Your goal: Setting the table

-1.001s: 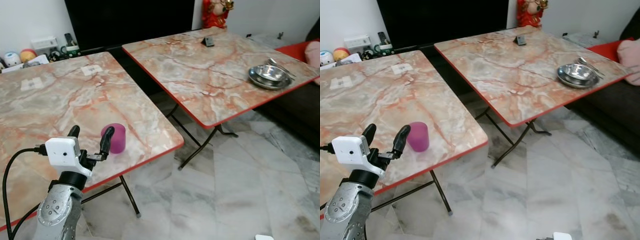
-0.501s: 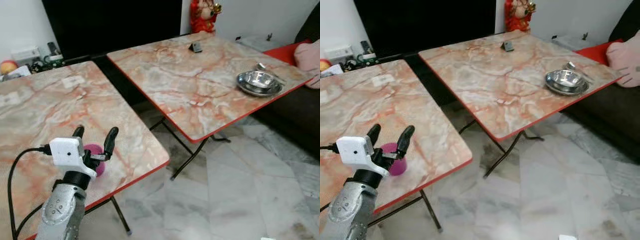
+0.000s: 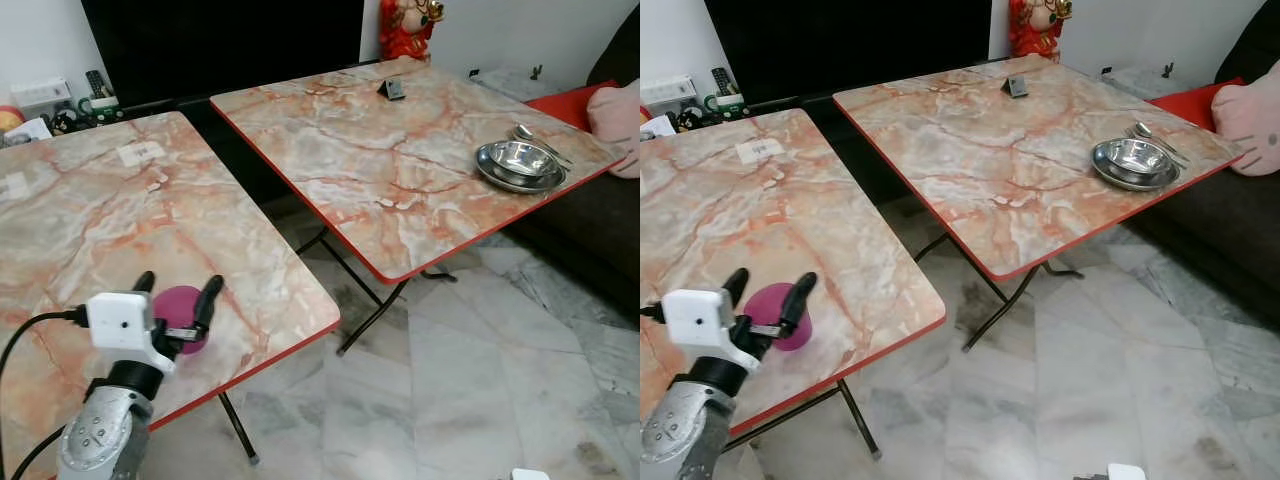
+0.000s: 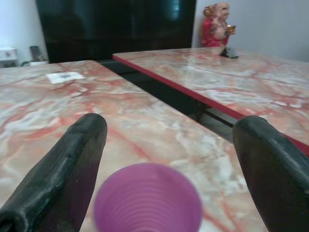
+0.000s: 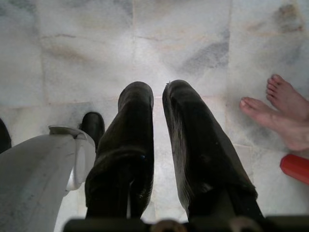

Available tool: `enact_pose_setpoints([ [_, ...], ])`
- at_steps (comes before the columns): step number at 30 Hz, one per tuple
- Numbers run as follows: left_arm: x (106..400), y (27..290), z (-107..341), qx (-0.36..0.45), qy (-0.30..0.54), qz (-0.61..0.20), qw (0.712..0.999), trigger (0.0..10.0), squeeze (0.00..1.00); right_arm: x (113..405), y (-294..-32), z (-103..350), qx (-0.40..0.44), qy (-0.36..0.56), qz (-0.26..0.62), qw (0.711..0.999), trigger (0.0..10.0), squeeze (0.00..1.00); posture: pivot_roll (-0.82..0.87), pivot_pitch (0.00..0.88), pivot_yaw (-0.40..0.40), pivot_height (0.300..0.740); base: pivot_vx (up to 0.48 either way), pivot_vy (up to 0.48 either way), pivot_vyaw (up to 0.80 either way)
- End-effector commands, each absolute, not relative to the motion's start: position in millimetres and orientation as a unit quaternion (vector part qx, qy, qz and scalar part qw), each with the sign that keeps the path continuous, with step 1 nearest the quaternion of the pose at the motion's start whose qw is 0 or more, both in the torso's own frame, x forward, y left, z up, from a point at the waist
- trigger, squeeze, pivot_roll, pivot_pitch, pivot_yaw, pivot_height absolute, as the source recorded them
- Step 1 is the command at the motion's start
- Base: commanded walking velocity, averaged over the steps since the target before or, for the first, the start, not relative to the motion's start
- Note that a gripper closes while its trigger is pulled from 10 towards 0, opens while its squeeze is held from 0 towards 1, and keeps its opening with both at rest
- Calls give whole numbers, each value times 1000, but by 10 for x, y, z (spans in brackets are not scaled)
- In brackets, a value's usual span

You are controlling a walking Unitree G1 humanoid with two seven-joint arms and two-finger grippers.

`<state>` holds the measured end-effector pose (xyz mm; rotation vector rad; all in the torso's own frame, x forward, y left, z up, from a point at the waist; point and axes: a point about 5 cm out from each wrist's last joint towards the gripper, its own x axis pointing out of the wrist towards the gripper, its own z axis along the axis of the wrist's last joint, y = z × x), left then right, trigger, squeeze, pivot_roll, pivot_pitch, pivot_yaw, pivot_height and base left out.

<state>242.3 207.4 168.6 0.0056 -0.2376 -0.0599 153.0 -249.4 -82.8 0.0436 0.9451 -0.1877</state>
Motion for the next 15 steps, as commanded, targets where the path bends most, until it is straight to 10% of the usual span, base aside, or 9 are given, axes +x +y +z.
enact_pose_setpoints([
  [1, 2414, 2078, 1712, 1, -127, -28, 992, 10000, 0, 1504, -2507, -835, 23, 458, -95, 884, 10000, 0, 108, 119, -44, 740, 0, 0, 0],
  [15, 2227, 2282, 1533, 27, -83, -5, 996, 10000, 0, 1508, -2510, -832, 18, 458, -92, 884, 10000, 0, 114, 120, -45, 740, 0, 0, 0],
])
